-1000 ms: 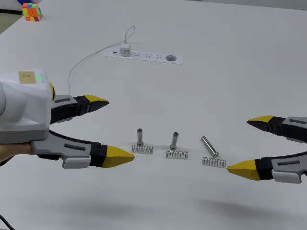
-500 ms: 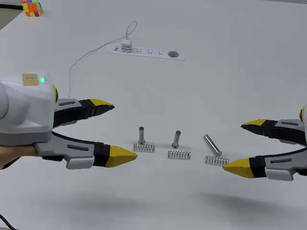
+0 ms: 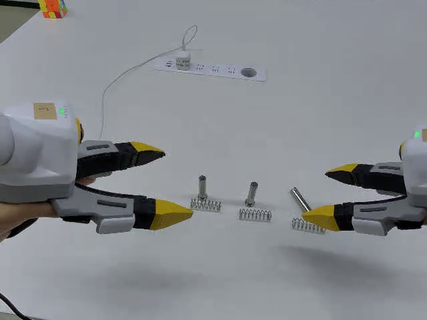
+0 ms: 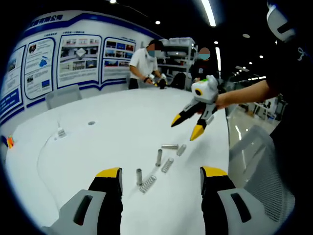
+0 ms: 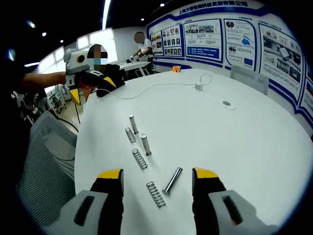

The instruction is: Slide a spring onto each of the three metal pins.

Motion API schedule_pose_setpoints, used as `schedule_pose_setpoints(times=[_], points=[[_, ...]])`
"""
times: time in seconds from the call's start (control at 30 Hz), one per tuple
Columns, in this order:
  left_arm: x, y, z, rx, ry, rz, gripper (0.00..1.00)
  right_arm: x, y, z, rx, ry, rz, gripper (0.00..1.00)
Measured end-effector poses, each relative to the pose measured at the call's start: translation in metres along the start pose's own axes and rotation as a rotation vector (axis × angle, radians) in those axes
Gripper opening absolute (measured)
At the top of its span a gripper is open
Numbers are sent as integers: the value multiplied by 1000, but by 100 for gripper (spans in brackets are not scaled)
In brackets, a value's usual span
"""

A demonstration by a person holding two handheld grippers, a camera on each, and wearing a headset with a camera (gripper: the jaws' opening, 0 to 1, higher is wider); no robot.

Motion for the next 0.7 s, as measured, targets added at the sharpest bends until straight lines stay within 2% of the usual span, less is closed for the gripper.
schedule_pose_setpoints(times=[0.17,0.4,0.53,0.7], points=[[3,-3,4,-17,13,18,63,4,-10,2,-22,-12,1,47],[1,-5,5,-29,10,-4,62,15,-28,6,-68,-47,42,43],[1,-5,5,-32,8,-16,63,17,-39,8,-96,-63,43,36],[-1,-4,7,-34,16,-28,63,19,-52,10,-131,-73,54,33]])
Point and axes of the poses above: the centre of the closed fingertips' face, and the gripper's own axes: y roughly backward along the fingers, x roughly to its right, z roughly out of its underside, the point moved 7 cm from there along y, roughly backward along the fingers, and after that the axes turned 13 degrees about -x, right-handed, at the moved point
